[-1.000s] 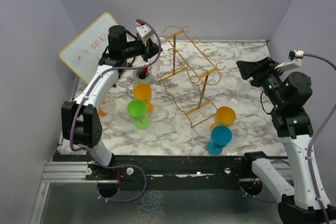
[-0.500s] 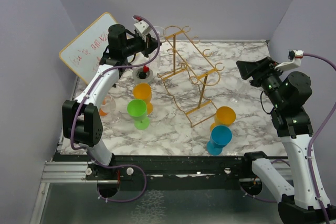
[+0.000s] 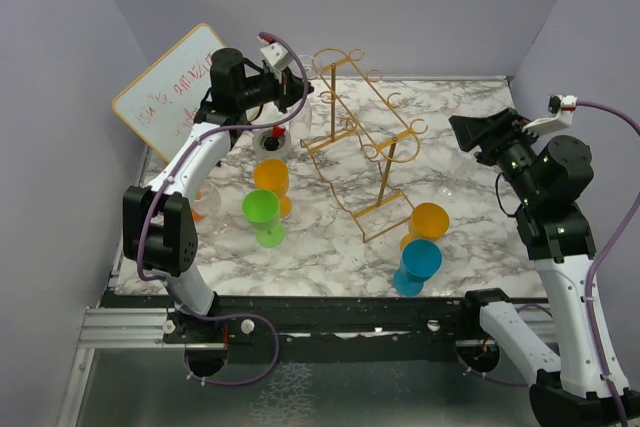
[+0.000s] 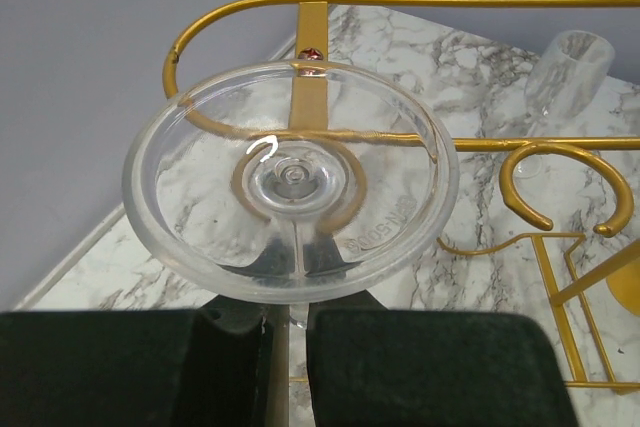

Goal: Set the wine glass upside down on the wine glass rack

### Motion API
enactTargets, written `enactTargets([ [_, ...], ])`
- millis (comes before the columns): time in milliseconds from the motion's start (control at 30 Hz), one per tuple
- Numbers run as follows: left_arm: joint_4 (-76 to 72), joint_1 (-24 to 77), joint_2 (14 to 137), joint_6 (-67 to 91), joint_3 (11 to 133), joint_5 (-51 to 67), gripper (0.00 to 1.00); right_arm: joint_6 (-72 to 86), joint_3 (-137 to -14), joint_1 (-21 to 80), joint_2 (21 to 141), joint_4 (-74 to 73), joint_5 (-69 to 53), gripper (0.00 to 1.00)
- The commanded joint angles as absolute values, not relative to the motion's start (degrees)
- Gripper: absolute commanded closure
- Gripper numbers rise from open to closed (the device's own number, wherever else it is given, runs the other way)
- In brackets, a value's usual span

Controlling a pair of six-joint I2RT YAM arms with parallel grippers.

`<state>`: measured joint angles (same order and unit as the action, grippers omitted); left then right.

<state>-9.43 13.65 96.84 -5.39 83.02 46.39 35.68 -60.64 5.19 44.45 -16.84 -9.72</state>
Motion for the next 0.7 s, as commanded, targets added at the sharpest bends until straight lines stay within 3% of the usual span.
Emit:
enactTargets([
  [0, -12.49, 14.06, 96.05, -5.85, 81.22, 49.56, 1.00, 35.07, -60.34, 5.19, 44.60, -18.13, -10.88, 0.33],
  [167, -11.95, 14.06, 96.83, -5.71, 82.09, 48.46, 1.00, 35.37, -60.06, 5.19, 44.74, -18.02, -11.33, 0.33],
  [233, -11.45, 14.06, 97.23, -5.91, 82.32, 48.54, 0.95, 35.49, -59.95, 5.22, 44.74, -18.02, -11.54, 0.33],
  [367, -10.52, 14.06, 97.71, -6.37, 82.19, 48.77, 0.84, 35.51, -59.99, 5.31, 45.04, -18.10, -12.06, 0.32],
  [667, -8.33, 13.97, 95.48, -4.04, 82.00, 47.54, 0.49, 36.18, -60.46, 5.21, 45.60, -18.96, -12.96, 0.32],
])
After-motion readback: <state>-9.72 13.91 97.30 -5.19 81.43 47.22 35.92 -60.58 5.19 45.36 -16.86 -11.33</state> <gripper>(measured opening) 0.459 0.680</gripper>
